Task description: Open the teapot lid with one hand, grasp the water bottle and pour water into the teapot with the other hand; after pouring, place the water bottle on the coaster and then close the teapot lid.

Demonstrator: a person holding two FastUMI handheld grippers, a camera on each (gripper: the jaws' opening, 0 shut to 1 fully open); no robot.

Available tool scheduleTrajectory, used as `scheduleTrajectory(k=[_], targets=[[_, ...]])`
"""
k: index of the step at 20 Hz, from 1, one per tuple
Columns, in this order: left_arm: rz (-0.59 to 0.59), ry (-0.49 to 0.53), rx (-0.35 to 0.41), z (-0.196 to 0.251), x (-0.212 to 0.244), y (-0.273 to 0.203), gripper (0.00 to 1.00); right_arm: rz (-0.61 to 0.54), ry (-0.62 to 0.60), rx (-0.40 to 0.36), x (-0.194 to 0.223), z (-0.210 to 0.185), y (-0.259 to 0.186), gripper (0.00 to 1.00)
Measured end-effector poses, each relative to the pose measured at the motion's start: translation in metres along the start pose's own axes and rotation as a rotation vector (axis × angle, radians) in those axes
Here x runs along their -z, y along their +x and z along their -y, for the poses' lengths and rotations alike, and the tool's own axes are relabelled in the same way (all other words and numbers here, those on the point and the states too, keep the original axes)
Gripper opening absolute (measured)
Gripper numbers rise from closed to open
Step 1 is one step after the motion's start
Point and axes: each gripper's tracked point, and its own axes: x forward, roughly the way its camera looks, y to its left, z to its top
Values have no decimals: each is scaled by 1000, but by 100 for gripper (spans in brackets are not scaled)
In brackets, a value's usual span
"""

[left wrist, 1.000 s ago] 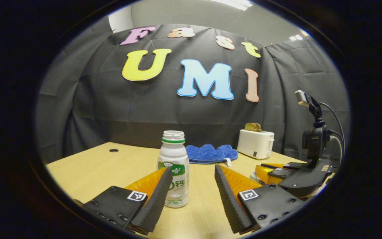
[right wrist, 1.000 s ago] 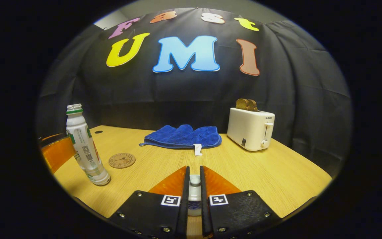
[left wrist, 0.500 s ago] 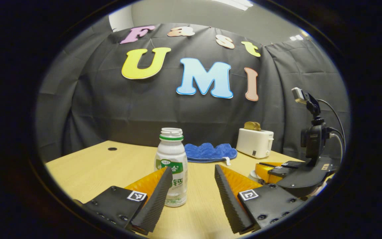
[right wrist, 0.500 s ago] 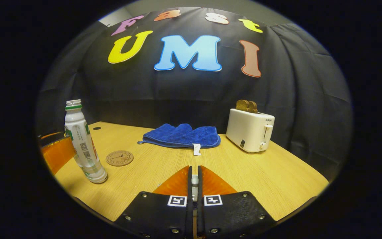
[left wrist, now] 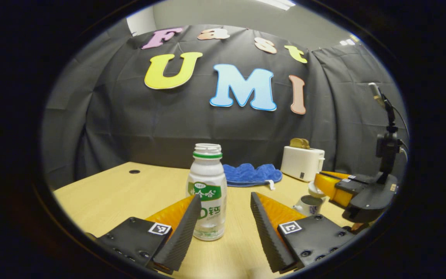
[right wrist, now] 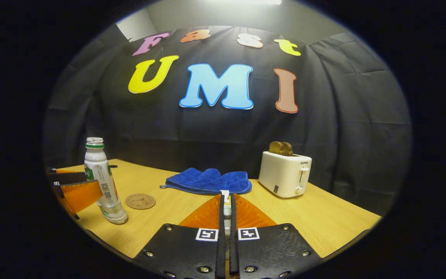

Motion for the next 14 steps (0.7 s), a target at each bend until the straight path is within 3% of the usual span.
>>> scheduleTrajectory(k=[4,6,9,14], targets=[[-11,42,-30,-7,5,1,90,35,33,48,-7,19,-4,4],[-12,37,-43,-8,7,1,100,31,43,61,-4,25,-5,4],[-6,25,-54,-8,5,3,100,20,60,53,-1,24,-5,4],[-31,98,-80,-18,7,29,100,25,63,46,-4,23,-6,4]])
